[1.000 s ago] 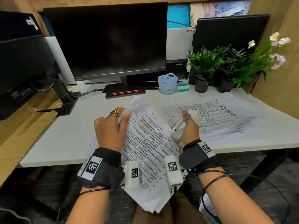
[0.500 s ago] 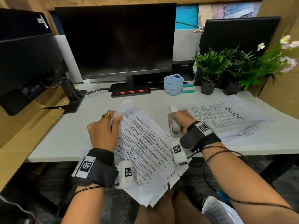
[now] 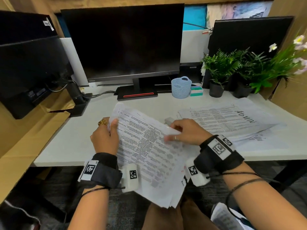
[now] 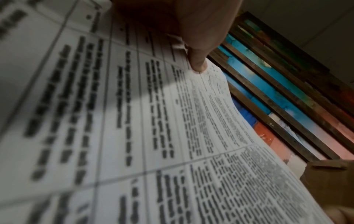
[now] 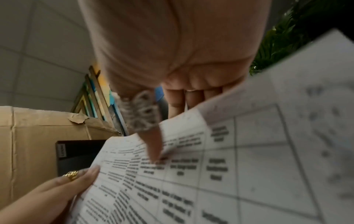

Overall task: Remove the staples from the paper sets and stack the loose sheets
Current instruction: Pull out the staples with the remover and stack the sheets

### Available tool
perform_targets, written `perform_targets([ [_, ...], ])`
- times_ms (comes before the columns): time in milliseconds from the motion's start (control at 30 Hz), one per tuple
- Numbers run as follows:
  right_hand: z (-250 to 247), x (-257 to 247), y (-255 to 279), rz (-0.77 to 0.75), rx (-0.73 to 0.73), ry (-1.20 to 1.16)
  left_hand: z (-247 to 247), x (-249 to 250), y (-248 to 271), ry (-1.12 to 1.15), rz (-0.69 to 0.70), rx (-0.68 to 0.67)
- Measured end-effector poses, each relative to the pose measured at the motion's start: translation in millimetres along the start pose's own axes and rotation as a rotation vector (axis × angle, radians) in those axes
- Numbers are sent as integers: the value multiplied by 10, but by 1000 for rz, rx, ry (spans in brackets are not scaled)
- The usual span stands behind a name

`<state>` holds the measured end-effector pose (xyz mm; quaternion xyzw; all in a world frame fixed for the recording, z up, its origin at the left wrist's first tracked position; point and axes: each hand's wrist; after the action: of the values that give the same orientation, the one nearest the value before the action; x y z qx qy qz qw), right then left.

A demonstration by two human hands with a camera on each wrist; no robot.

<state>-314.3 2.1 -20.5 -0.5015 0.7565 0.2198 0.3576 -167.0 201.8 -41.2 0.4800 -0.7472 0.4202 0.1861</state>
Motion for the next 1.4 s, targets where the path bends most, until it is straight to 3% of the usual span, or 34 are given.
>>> perform_targets([
  [33, 3, 5, 47, -16, -37, 55, 15, 7, -6, 41, -20, 2],
  [100, 5, 27, 95, -45, 28, 109, 49, 53, 5, 71, -16, -1],
  [200, 6, 77, 150, -80, 156, 93, 92, 137, 57, 70, 124, 20],
  [333, 26, 96, 255, -128, 257, 202, 137, 349, 154, -312, 710, -76],
  [433, 51, 95, 331, -219, 322, 298, 214, 465, 212, -331, 909, -195],
  [533, 58, 158, 389, -418, 512, 304, 302, 485, 285, -178, 923, -208],
  [700, 86, 346, 490, -791, 699, 241, 355, 528, 403, 17, 1023, 23],
  [800, 91, 389, 558, -910, 787, 313, 385, 541, 453, 69, 1070, 133],
  [967, 114, 452, 601, -974, 874, 396, 439, 538, 525, 89, 1016, 205],
  [1400, 91, 497, 636, -969, 847, 347, 491, 561, 556, 63, 1051, 252],
])
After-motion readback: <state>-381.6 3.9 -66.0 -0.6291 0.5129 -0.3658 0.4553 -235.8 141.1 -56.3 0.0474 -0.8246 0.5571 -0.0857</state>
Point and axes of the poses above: each hand's wrist, its own y-axis away from the middle knuckle, its own z-axis out of the palm, x = y × z, and after that the axes turned 4 degrees about -y, right-handed
